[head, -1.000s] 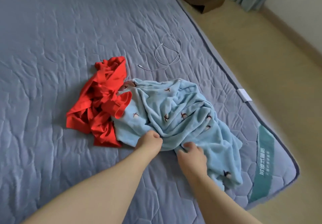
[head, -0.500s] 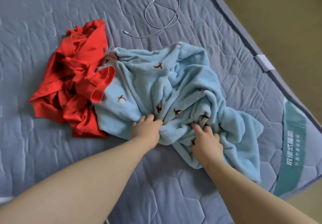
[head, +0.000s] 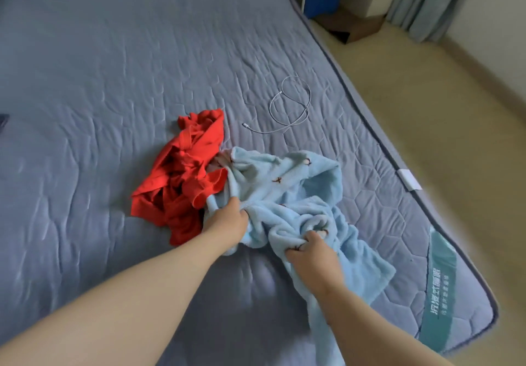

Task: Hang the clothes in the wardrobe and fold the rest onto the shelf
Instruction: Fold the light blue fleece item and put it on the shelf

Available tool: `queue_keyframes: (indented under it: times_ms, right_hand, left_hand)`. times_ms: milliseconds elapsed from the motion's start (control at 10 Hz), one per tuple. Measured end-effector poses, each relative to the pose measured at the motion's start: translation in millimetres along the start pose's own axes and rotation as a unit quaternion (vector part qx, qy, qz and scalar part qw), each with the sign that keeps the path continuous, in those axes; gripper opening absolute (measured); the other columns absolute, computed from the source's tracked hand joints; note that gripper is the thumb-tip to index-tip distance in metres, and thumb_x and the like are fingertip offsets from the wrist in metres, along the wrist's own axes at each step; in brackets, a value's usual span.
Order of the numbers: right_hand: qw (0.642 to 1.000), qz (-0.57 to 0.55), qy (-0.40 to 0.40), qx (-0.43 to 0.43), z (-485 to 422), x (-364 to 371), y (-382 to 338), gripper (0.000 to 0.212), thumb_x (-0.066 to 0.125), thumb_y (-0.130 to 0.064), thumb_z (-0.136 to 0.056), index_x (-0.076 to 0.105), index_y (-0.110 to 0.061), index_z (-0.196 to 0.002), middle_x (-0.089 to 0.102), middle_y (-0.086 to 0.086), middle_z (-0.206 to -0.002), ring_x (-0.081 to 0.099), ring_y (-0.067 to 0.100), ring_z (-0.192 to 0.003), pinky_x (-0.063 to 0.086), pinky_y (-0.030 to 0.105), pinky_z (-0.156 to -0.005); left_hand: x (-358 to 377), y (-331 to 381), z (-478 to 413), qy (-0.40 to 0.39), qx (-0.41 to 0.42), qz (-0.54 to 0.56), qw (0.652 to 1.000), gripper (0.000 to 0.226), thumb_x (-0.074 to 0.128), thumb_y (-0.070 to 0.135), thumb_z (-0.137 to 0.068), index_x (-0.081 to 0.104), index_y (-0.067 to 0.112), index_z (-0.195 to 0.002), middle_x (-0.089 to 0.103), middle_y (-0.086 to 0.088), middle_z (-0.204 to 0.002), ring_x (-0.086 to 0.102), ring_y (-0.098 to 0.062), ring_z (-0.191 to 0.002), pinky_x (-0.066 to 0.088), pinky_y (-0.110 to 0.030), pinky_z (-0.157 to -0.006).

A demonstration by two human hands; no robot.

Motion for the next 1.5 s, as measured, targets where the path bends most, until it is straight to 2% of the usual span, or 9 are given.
queue_keyframes:
  times_ms: [400, 600, 800, 900, 1000, 1200, 1300, 1400, 1500]
  right_hand:
    - [0.968, -0.157, 0.101, -0.165, 144.7, -120.7, -190.4, 0.007, 0.053, -0.024, -0.081, 0.048, -0.020, -0.084, 0.056, -0.005, -0.074, 0.052, 0.017, -0.072, 0.033, 0.025, -0.053]
    - [0.929, -0.196, 0.180, -0.257, 225.4, -203.3, -281.5, 0.008, 0.054, -0.027, -0.080, 0.047, -0.024, -0.079, 0.055, -0.005, -0.073, 0.049, 0.010, -0.063, 0.031, 0.026, -0.049]
    - [0.863, -0.295, 0.190, -0.364, 295.9, -257.1, -352.9, 0.028, 0.057, -0.024, -0.083, 0.050, -0.026, -0.110, 0.058, -0.006, -0.094, 0.054, 0.009, -0.080, 0.041, 0.024, -0.062]
    - [0.828, -0.347, 0.107, -0.427, 328.7, -267.6, -381.3, 0.046, 0.056, -0.040, -0.089, 0.040, -0.035, -0.132, 0.045, -0.005, -0.130, 0.048, 0.016, -0.117, 0.042, 0.034, -0.098]
    - [0.796, -0.338, 0.051, -0.499, 360.4, -268.2, -398.4, 0.033, 0.058, -0.048, -0.085, 0.052, -0.039, -0.116, 0.053, -0.007, -0.125, 0.054, 0.009, -0.112, 0.045, 0.028, -0.090]
    - [0.871, -0.111, 0.000, -0.478, 389.3, -254.1, -416.6, 0.019, 0.077, -0.023, -0.075, 0.066, -0.021, -0.090, 0.070, -0.004, -0.085, 0.067, 0.013, -0.081, 0.056, 0.026, -0.076]
    - [0.872, -0.178, -0.002, -0.456, 395.0, -261.5, -421.1, 0.005, 0.071, -0.016, -0.080, 0.067, -0.013, -0.080, 0.067, 0.004, -0.079, 0.064, 0.014, -0.072, 0.055, 0.027, -0.073]
    - [0.843, -0.309, -0.043, -0.439, 404.0, -268.3, -430.9, 0.015, 0.064, -0.017, -0.085, 0.068, -0.003, -0.090, 0.068, 0.018, -0.089, 0.065, 0.028, -0.082, 0.053, 0.044, -0.083]
    - [0.808, -0.406, -0.073, -0.420, 413.9, -271.8, -446.4, 0.024, 0.051, -0.014, -0.092, 0.057, 0.000, -0.110, 0.061, 0.016, -0.091, 0.060, 0.029, -0.080, 0.050, 0.040, -0.076]
  left_hand:
    - [-254.7, 14.7, 130.3, 0.178, -0.017, 0.331, 0.926, 0.021, 0.042, 0.022, -0.090, 0.056, 0.009, -0.099, 0.061, -0.014, -0.096, 0.054, -0.028, -0.079, 0.038, -0.029, -0.066]
    - [-390.6, 46.0, 226.4, 0.103, -0.025, 0.610, 0.785, 0.014, 0.049, 0.015, -0.085, 0.051, 0.010, -0.072, 0.053, -0.009, -0.068, 0.052, -0.022, -0.062, 0.042, -0.026, -0.060]
    - [-508.0, 76.8, 330.0, 0.005, 0.143, 0.760, 0.634, 0.020, 0.041, 0.011, -0.091, 0.044, 0.003, -0.073, 0.049, -0.011, -0.079, 0.050, -0.021, -0.075, 0.044, -0.026, -0.092]
    - [-558.7, 77.2, 352.2, 0.074, 0.204, 0.778, 0.590, 0.025, 0.030, 0.025, -0.098, 0.032, 0.018, -0.074, 0.048, 0.002, -0.090, 0.057, -0.015, -0.089, 0.049, -0.017, -0.058]
    - [-590.6, 65.3, 378.2, 0.368, 0.147, 0.413, 0.820, 0.024, 0.036, 0.021, -0.094, 0.046, 0.008, -0.111, 0.047, 0.002, -0.125, 0.045, -0.017, -0.123, 0.044, -0.021, -0.093]
    - [-635.6, 45.8, 390.7, 0.440, 0.157, 0.384, 0.796, 0.027, 0.043, 0.018, -0.089, 0.049, 0.013, -0.115, 0.053, -0.002, -0.112, 0.051, -0.019, -0.103, 0.040, -0.022, -0.083]
    - [-633.2, 40.4, 398.1, 0.252, 0.218, 0.687, 0.645, 0.035, 0.040, 0.020, -0.093, 0.045, 0.013, -0.127, 0.049, -0.006, -0.132, 0.049, -0.023, -0.119, 0.043, -0.027, -0.086]
    - [-622.9, 29.5, 396.8, 0.058, 0.261, 0.803, 0.533, 0.022, 0.035, 0.005, -0.093, 0.056, 0.005, -0.099, 0.056, -0.014, -0.114, 0.057, -0.027, -0.097, 0.053, -0.037, -0.079]
    - [-607.1, 16.2, 389.1, 0.061, 0.252, 0.707, 0.658, 0.014, 0.047, 0.011, -0.093, 0.050, 0.004, -0.083, 0.054, -0.014, -0.087, 0.055, -0.024, -0.071, 0.055, -0.035, -0.047]
Point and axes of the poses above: each hand's wrist, its own z-axis away from the middle knuckle, its own x-axis out of the palm, y = z × x, the point moved 3 cm from there along -z, towards the middle knuckle
